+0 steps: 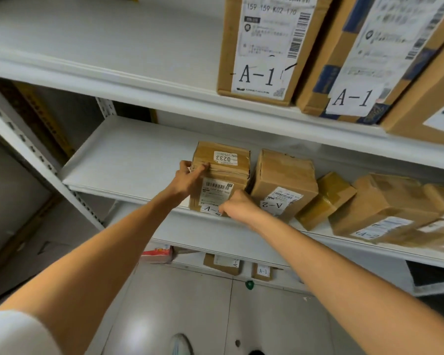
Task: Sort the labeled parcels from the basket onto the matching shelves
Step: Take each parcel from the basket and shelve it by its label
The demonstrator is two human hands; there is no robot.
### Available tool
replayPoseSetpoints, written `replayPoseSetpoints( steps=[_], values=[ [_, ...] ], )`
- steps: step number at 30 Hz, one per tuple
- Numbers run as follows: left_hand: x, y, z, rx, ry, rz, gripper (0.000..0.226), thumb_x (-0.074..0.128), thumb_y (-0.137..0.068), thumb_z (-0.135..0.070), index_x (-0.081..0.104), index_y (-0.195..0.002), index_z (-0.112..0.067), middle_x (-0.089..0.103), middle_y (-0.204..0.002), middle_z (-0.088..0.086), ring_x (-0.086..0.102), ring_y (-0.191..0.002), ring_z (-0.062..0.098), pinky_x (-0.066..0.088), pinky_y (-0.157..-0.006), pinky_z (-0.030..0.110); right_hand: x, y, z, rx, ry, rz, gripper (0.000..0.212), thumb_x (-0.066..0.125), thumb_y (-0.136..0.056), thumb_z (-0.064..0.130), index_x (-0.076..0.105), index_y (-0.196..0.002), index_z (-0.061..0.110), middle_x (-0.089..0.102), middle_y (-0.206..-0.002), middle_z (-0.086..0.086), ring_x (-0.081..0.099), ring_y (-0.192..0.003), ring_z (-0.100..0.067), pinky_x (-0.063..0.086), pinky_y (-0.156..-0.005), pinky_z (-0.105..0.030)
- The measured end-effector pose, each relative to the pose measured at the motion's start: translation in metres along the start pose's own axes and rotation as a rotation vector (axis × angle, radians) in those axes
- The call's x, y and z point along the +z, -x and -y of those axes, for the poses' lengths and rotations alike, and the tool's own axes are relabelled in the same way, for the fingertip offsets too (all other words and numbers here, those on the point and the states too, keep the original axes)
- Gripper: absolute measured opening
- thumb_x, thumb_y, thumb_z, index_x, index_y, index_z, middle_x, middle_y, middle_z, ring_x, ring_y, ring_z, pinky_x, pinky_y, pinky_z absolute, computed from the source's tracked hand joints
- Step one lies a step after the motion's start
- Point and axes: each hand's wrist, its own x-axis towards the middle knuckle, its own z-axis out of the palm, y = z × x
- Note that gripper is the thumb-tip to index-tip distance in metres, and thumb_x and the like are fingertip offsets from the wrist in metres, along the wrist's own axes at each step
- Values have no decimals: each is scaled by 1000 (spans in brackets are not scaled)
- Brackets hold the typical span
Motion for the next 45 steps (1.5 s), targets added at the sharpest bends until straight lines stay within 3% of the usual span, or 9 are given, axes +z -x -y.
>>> replayPoseSetpoints(
  steps=[1,4,6,8,13,23,29,35,45],
  values=[
    [-2,8,0,-3,-57,-16,56,44,-97,-46,28,-133,-7,53,-129,12,54,-110,24,46,-80,26,0,3,7,-24,41,1,9,61,-84,7,55,-90,12,55,-85,-1,55,-86,-17,43,-71,-25],
    [-15,34,3,45,-342,-184,64,43,-95,-52,33,-140,-7,51,-137,16,53,-118,29,44,-96,35,1,8,29,-131,114,16,25,61,-85,4,46,-67,14,44,-64,-1,45,-62,-15,36,-56,-25],
    [-29,56,3,52,-526,-286,59,49,-91,-50,43,-133,-10,57,-130,15,57,-112,29,48,-97,41,4,11,42,-237,197,33,6,63,-84,5,60,-81,0,58,-76,-17,58,-76,-29,48,-69,-33],
    [-41,84,3,4,-685,-333,48,53,-91,-45,49,-127,-14,61,-124,11,60,-104,25,51,-91,39,11,14,50,-352,293,77,32,66,-82,6,60,-110,-8,61,-107,-27,60,-101,-38,51,-86,-44],
    [-49,177,8,-262,-883,-495,37,55,-91,-43,55,-118,-17,64,-116,8,61,-97,24,49,-78,35,31,41,64,-731,569,248,46,69,-80,18,53,-122,10,57,-117,-10,56,-104,-25,49,-81,-33],
    [40,429,68,-706,-660,-937,43,62,-84,-48,57,-113,-17,64,-111,6,60,-98,25,52,-85,41,129,175,34,-1308,876,798,54,75,-77,18,51,-125,17,56,-123,-7,56,-105,-19,54,-82,-31],
    [128,555,91,-895,-435,-1215,44,69,-77,-42,60,-111,-16,66,-105,3,62,-98,23,50,-88,37,176,300,-17,-1578,970,1106,61,76,-76,14,50,-131,7,55,-123,-11,55,-111,-26,50,-90,-37],
    [232,640,107,-1018,-247,-1375,46,69,-77,-43,57,-113,-18,62,-104,0,60,-95,23,51,-79,36,209,410,-98,-1784,1113,1316,57,75,-76,14,52,-128,8,57,-122,-9,58,-106,-25,45,-76,-27],
    [487,766,115,-1286,22,-1619,43,67,-79,-43,56,-110,-16,63,-103,1,60,-94,22,49,-74,34,177,581,-284,-2047,1304,1690,55,74,-78,19,51,-126,5,55,-120,-9,55,-110,-24,47,-92,-36]
  ],
)
